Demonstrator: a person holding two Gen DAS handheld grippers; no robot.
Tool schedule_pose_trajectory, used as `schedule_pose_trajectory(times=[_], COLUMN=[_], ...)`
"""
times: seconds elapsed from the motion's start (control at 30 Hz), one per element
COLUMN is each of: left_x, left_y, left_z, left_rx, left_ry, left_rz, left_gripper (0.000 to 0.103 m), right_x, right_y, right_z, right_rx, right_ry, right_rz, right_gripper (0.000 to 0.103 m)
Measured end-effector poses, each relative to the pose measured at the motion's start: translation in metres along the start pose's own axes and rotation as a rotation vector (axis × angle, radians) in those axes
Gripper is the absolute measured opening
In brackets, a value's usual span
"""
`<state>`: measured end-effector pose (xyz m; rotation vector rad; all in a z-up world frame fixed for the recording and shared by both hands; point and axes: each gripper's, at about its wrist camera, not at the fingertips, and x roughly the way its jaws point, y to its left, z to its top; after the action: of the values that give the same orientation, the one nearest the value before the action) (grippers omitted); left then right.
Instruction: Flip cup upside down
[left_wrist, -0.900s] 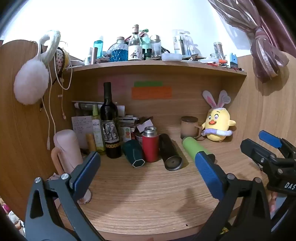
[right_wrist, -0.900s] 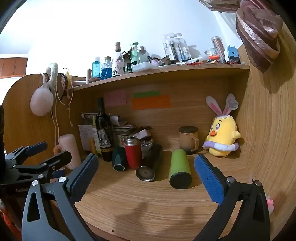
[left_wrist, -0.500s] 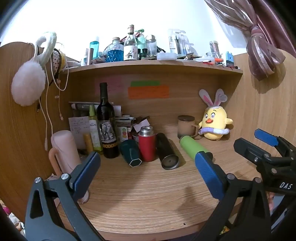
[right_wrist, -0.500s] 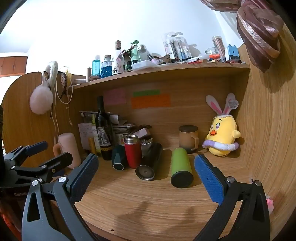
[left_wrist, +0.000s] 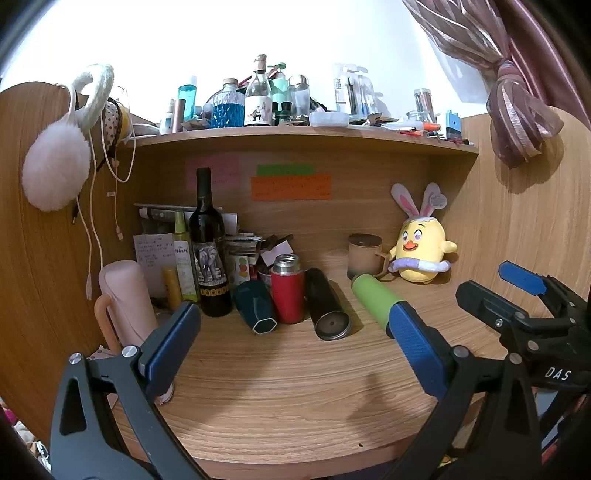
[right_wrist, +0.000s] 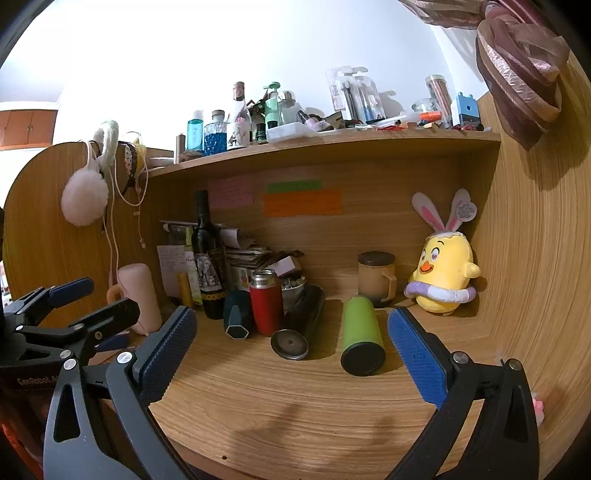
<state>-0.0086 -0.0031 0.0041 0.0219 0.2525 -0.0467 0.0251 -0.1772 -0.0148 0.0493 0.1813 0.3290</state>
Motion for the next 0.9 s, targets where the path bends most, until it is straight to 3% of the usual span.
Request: schedule_pose_trajectory(times=[0.9], left_x=[0.0059], left_y=[0.0066], left_z=[-0.0009], left_rx=[-0.008], left_ry=[0.017], left_rz=[0.001], left_gripper=[0.103], right_x=[-0.0035], right_y=[0.0037], right_z=[0.003], right_rx=[-0.016], right_ry=[0.0], right_rz=[-0.004], right_gripper=[0.103])
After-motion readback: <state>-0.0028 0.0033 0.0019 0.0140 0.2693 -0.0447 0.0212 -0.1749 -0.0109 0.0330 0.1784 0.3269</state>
